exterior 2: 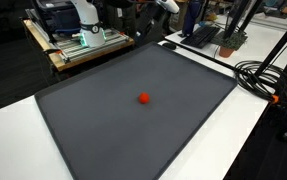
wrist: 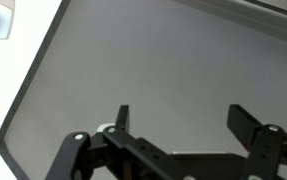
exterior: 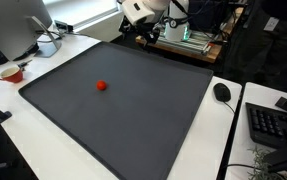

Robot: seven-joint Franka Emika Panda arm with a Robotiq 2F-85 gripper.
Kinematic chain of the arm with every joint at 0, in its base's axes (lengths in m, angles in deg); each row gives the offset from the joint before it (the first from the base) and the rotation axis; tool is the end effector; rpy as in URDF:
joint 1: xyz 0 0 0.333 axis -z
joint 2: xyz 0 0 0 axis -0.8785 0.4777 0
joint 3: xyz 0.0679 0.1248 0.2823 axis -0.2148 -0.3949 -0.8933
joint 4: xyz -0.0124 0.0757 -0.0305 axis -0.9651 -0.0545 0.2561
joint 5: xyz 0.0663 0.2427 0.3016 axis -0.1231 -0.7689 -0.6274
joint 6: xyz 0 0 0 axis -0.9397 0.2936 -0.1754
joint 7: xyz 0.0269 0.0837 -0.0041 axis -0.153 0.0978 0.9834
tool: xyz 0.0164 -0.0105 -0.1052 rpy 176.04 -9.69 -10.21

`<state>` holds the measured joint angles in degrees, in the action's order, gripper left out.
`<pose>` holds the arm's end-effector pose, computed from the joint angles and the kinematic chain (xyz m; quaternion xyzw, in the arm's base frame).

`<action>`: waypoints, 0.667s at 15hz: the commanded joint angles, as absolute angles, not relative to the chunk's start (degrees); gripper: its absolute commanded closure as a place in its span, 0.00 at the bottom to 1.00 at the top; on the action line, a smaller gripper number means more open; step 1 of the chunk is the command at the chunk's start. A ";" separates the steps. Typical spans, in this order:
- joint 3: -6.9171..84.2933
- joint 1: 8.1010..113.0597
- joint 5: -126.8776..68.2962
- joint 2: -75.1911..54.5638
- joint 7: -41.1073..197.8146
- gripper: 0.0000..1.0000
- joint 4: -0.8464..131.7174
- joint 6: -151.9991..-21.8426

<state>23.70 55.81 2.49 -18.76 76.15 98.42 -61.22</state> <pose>0.4963 0.1053 0.3062 0.9195 0.2359 -0.1462 0.2785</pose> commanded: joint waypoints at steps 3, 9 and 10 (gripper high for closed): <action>26.03 52.48 13.13 -9.87 77.22 0.00 94.04 -54.83; 26.01 49.96 23.15 1.09 83.76 0.00 88.48 -51.08; 26.03 49.29 24.83 2.96 84.60 0.00 87.45 -50.36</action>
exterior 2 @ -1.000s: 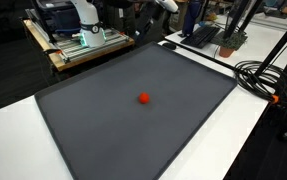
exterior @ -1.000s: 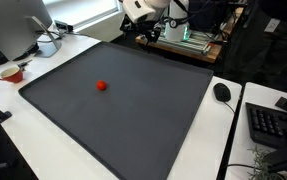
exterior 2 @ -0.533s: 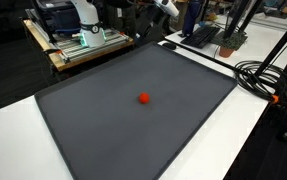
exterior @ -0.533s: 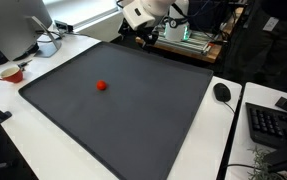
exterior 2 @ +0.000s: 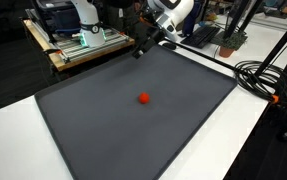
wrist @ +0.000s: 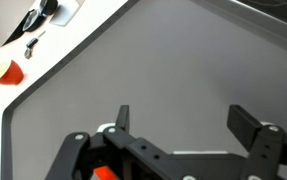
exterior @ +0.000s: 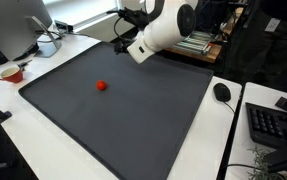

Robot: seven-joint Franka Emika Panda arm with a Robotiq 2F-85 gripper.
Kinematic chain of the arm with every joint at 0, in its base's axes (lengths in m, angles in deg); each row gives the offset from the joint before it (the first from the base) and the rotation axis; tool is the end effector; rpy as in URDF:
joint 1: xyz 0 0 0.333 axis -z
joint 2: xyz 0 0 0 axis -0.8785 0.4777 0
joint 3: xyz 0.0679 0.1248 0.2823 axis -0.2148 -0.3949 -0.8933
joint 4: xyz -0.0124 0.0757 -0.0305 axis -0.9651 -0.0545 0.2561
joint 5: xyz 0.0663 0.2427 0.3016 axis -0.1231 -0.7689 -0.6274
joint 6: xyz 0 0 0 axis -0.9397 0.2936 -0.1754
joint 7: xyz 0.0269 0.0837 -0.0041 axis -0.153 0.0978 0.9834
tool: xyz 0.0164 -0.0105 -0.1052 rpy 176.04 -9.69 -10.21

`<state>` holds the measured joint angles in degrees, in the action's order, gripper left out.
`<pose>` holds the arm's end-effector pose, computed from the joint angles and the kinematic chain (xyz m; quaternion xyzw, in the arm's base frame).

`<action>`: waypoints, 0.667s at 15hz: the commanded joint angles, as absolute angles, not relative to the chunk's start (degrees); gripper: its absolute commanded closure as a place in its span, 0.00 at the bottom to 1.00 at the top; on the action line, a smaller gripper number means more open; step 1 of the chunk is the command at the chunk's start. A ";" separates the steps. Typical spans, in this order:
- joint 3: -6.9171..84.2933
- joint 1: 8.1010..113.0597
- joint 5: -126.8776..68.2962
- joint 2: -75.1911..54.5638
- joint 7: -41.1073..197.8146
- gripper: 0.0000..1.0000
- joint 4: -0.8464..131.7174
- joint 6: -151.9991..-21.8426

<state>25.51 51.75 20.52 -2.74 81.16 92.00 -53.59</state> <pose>0.5166 0.1041 0.2116 0.8061 0.3640 -0.2444 0.3975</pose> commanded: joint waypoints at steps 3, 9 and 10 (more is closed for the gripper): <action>26.11 48.28 29.85 7.12 88.04 0.00 85.03 -50.08; 25.32 50.37 26.32 7.24 89.33 0.00 84.99 -55.94; 26.32 48.99 30.22 9.65 91.79 0.00 83.06 -53.93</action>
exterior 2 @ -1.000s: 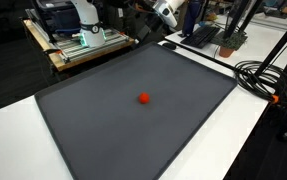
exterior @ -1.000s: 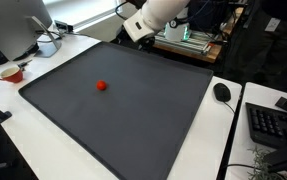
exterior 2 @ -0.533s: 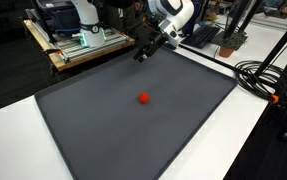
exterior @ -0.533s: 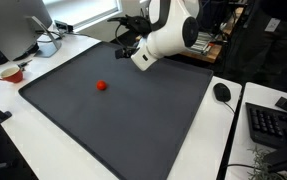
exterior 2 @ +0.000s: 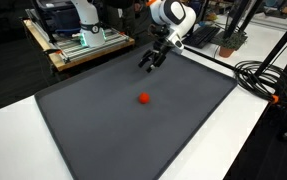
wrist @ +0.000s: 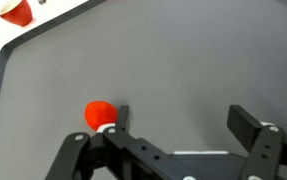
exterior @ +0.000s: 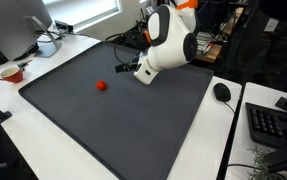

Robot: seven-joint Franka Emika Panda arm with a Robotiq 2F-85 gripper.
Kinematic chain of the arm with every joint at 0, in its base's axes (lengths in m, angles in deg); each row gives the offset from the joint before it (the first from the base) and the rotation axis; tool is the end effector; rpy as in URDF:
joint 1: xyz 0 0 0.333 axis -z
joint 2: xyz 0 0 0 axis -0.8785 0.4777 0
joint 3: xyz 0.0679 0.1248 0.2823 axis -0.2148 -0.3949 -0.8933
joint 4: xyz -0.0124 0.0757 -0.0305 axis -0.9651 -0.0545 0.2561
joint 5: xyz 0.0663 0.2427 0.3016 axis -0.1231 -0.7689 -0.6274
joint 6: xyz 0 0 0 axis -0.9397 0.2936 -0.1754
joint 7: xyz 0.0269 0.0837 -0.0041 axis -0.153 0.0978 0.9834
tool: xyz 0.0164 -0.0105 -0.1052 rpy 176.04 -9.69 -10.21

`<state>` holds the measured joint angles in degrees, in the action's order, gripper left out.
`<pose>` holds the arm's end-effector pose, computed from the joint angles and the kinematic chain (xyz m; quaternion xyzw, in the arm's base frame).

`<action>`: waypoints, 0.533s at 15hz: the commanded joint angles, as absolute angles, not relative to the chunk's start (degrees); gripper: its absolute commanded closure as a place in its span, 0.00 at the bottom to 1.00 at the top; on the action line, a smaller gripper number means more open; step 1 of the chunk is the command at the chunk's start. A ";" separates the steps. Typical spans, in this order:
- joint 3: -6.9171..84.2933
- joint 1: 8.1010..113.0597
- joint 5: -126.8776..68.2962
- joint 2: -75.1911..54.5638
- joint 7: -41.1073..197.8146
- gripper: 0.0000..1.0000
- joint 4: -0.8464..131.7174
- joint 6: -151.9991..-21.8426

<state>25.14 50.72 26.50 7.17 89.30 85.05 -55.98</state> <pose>0.5435 0.1261 0.1589 0.7482 0.4664 -0.2577 0.3952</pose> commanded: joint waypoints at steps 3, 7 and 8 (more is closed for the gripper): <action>26.39 48.93 34.46 12.32 98.79 0.00 81.18 -53.64; 27.36 48.17 40.05 15.73 106.35 0.00 77.81 -49.36; 27.74 47.94 42.06 16.75 107.48 0.00 76.87 -48.01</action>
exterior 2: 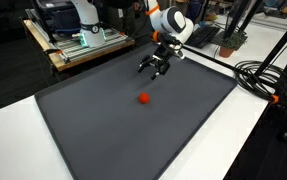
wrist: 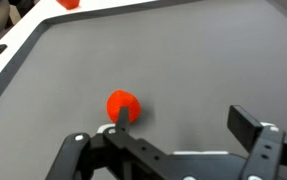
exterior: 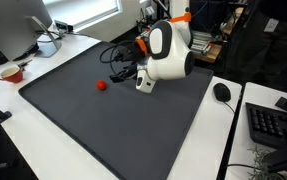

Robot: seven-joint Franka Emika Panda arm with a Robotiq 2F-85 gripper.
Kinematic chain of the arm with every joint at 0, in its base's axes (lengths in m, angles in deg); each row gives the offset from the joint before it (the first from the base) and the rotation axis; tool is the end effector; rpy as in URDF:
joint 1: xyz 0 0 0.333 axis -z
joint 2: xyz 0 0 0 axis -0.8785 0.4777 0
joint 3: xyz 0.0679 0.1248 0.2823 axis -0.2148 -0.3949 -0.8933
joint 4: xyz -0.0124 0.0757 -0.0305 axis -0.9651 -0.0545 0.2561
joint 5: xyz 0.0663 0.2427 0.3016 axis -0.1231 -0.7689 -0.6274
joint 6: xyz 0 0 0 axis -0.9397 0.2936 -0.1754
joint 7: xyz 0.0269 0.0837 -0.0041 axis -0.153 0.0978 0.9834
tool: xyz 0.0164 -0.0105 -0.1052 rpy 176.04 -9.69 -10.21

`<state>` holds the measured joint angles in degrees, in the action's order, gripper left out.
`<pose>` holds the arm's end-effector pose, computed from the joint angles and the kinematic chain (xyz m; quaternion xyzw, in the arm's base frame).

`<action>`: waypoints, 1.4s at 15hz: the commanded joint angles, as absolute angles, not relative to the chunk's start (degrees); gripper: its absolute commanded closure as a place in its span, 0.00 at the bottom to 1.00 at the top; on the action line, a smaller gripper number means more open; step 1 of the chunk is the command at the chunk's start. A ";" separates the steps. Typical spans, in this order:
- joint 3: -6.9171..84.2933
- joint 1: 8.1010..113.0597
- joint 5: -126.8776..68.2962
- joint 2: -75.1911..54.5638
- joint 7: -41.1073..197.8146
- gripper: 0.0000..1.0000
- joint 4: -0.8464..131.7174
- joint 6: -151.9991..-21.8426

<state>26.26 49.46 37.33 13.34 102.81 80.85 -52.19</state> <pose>0.5616 0.1188 0.1301 0.6205 0.5678 -0.3225 0.4342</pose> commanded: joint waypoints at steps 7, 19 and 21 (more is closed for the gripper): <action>26.98 50.08 45.52 19.52 107.52 0.00 74.98 -49.98; 29.39 50.82 47.28 26.12 109.94 0.00 69.15 -48.31; 29.41 50.72 47.51 26.87 110.82 0.00 68.34 -48.34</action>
